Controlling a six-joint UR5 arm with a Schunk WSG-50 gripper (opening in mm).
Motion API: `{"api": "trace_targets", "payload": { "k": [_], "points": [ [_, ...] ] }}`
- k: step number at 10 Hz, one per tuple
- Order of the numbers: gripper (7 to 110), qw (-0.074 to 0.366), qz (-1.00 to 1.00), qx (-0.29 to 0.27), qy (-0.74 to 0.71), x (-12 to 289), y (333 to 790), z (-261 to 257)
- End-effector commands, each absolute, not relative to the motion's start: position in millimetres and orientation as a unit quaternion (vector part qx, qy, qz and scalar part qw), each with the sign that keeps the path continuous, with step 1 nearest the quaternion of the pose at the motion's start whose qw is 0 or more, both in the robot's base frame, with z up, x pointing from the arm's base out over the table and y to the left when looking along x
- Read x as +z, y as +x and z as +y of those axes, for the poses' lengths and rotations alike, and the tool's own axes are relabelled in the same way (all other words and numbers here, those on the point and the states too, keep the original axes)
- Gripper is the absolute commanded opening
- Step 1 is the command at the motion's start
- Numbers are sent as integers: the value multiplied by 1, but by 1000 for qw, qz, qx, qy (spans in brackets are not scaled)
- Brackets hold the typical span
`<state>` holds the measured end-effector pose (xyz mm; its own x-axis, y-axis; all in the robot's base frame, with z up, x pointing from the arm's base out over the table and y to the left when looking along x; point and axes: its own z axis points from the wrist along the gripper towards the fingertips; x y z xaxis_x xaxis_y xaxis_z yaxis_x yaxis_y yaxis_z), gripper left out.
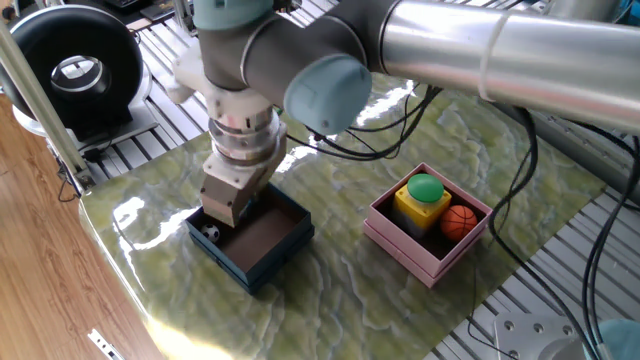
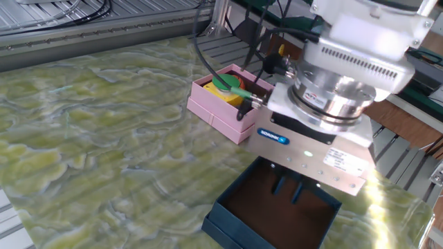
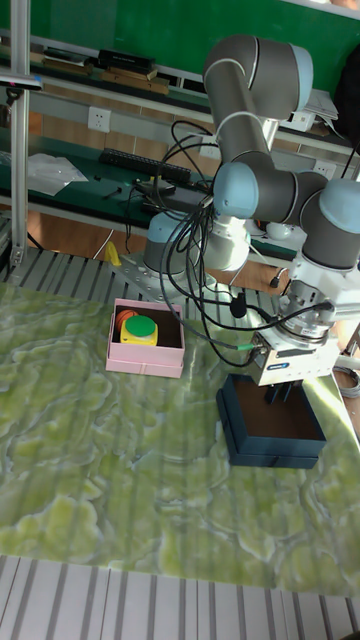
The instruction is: Move an object from one box to another
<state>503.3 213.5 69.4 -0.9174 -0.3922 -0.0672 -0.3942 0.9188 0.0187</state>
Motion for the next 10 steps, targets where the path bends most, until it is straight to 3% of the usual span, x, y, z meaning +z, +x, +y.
{"api": "trace_targets", "payload": {
  "k": [1, 5, 8, 10],
  "points": [
    [22, 44, 975, 16, -219, 56, 494, 226],
    [22, 60, 963, 55, -257, 4, 494, 258],
    [22, 58, 968, 25, -242, 24, 519, 240],
    [22, 79, 962, 60, -255, 32, 529, 259]
  ]
}}
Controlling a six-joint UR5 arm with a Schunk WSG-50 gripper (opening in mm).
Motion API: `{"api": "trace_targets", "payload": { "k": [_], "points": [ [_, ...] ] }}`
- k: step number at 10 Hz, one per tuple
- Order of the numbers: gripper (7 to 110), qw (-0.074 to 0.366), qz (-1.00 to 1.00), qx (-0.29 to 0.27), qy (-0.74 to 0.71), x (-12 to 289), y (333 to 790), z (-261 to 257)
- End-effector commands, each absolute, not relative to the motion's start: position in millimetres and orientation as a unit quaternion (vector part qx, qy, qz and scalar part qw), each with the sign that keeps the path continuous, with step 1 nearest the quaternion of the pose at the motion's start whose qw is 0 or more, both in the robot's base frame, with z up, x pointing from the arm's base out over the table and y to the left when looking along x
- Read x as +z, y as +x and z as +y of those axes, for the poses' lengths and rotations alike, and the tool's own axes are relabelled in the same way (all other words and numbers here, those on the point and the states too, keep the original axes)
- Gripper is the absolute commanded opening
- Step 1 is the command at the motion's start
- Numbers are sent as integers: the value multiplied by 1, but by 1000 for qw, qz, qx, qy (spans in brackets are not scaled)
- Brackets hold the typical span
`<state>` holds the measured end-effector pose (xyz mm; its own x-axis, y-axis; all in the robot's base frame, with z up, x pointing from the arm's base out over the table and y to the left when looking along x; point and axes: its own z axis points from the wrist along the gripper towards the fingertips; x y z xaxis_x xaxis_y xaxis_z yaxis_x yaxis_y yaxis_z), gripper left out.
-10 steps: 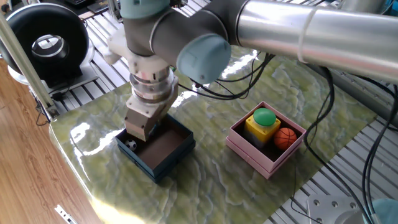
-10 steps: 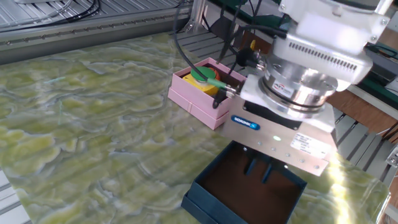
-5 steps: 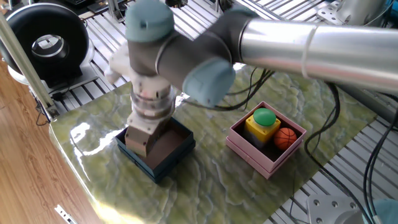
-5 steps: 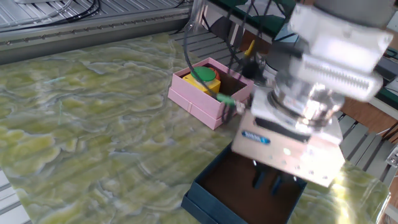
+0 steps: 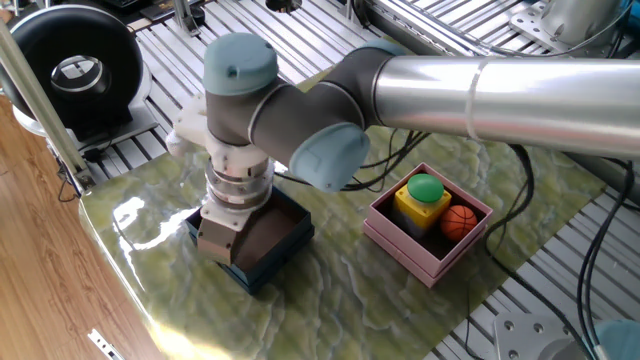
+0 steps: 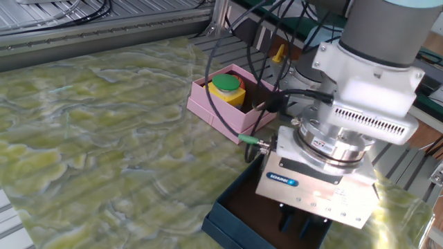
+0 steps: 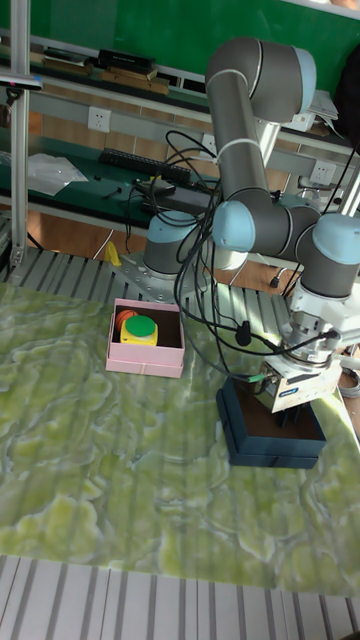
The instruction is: Move an object from one box to another
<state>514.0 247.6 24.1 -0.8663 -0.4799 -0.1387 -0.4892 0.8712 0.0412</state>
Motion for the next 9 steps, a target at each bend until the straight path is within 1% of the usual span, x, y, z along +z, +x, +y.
{"api": "trace_targets", "payload": {
  "k": [1, 4, 9],
  "points": [
    [22, 87, 960, 67, -257, 38, 532, 263],
    [22, 113, 960, 61, -247, 42, 543, 258],
    [22, 127, 962, 40, -237, 38, 551, 242]
  ]
}}
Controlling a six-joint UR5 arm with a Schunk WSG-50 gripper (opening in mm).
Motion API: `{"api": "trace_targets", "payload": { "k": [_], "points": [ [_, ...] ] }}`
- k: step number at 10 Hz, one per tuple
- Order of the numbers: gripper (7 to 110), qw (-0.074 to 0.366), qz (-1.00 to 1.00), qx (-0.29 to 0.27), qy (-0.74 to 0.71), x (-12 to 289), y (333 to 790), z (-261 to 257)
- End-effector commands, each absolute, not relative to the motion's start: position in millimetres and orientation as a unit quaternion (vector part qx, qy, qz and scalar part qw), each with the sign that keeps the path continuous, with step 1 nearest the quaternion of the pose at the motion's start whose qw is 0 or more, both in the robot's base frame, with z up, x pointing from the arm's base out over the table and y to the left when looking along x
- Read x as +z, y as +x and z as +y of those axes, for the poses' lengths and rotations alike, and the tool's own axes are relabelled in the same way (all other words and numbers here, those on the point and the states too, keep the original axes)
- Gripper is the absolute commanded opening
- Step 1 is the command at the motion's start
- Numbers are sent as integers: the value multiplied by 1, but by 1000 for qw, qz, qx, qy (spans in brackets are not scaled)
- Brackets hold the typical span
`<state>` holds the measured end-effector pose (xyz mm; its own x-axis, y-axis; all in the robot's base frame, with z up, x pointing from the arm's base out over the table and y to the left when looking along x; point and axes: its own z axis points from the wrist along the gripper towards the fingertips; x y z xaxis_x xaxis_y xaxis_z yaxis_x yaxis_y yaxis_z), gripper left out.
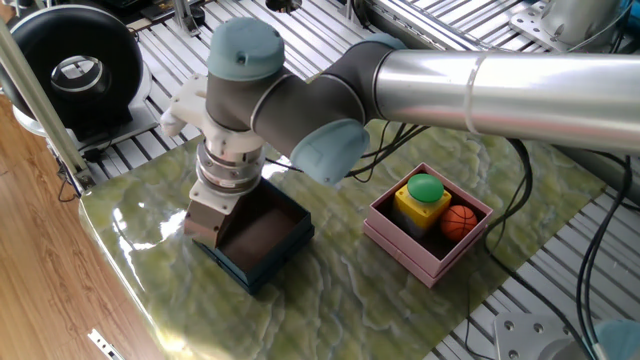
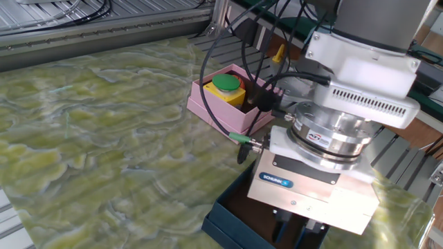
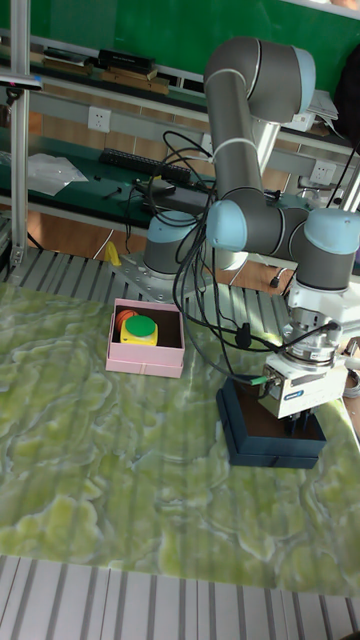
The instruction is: Move an object from one box to another
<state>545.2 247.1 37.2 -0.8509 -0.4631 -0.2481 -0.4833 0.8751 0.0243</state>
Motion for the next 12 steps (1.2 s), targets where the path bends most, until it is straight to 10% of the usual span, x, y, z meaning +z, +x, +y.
{"api": "trace_targets", "payload": {
  "k": [1, 12],
  "points": [
    [44, 126, 964, 36, -233, 35, 551, 240],
    [44, 129, 967, 48, -216, 11, 548, 247]
  ]
}}
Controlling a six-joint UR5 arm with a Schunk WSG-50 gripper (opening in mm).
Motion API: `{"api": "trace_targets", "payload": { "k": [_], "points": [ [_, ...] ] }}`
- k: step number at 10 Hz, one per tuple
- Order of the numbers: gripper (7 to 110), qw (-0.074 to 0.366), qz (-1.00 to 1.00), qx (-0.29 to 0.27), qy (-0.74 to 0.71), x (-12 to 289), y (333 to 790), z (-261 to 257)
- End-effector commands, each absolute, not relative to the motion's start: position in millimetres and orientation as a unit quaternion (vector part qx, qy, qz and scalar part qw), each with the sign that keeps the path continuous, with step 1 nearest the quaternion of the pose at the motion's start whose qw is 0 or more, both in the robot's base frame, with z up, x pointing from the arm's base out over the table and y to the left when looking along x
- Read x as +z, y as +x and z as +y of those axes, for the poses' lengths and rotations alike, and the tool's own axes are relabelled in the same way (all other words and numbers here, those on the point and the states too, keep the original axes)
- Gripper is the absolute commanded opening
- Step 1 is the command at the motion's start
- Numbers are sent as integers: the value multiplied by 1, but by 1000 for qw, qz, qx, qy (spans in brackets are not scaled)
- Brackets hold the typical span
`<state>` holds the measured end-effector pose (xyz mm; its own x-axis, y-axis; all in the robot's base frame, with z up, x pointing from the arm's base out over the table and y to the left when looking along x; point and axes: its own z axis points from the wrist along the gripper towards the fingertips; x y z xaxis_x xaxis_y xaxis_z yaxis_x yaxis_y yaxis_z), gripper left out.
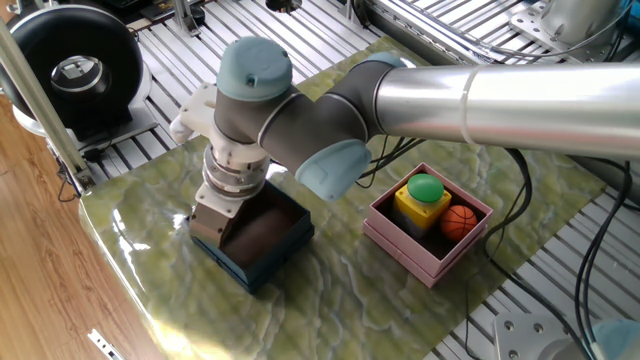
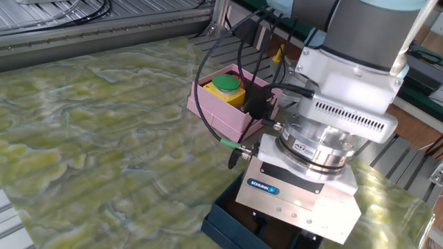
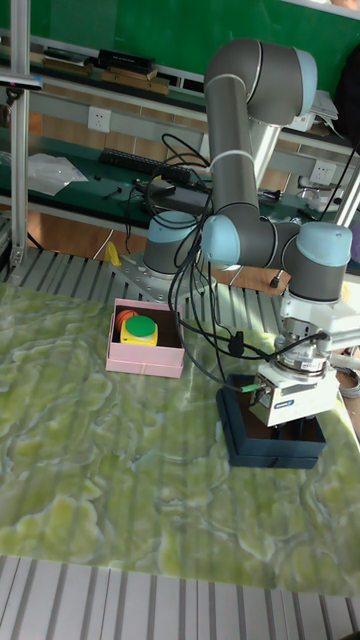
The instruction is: Move an object from one box to another
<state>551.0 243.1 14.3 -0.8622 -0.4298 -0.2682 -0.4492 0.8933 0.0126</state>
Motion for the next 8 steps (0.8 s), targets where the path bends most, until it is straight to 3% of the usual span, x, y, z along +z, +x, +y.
{"api": "trace_targets", "payload": {
  "k": [1, 8],
  "points": [
    [44, 128, 967, 50, -213, 12, 548, 248],
    [44, 126, 963, 63, -230, 21, 547, 260]
  ]
}}
